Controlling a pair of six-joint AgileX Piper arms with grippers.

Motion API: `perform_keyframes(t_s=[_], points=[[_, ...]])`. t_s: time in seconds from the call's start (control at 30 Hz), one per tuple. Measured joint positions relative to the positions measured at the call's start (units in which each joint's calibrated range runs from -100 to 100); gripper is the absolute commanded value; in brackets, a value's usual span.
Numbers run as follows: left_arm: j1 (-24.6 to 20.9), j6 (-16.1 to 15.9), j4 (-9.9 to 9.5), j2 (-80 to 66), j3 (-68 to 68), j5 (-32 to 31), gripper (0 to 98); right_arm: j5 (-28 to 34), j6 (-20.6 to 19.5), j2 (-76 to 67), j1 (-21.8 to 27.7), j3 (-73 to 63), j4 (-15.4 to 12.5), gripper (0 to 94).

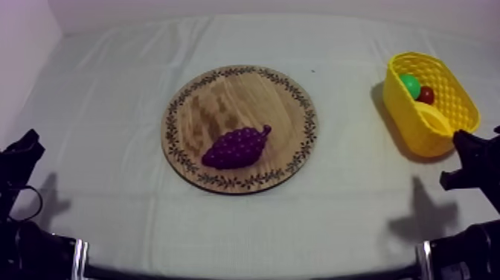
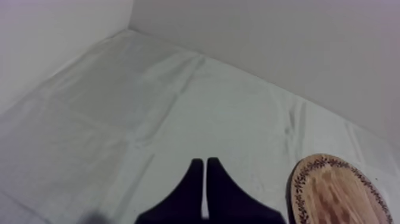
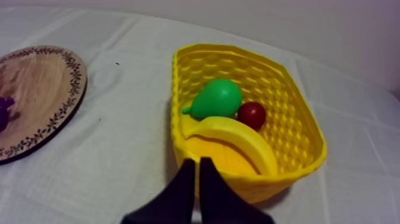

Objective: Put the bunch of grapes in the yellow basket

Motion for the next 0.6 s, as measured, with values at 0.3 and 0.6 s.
perform_keyframes(t_s=[0.3,0.6], points=[[0.00,0.00,0.00,0.00,0.00,0.00,0.0,3.14,-0.55,0.48,-7.10,-1.27,-0.40,0.6],[0.00,0.00,0.00,0.00,0.00,0.00,0.0,1.25,-9.58,13.63,-15.10,-7.50,8.16,0.6]])
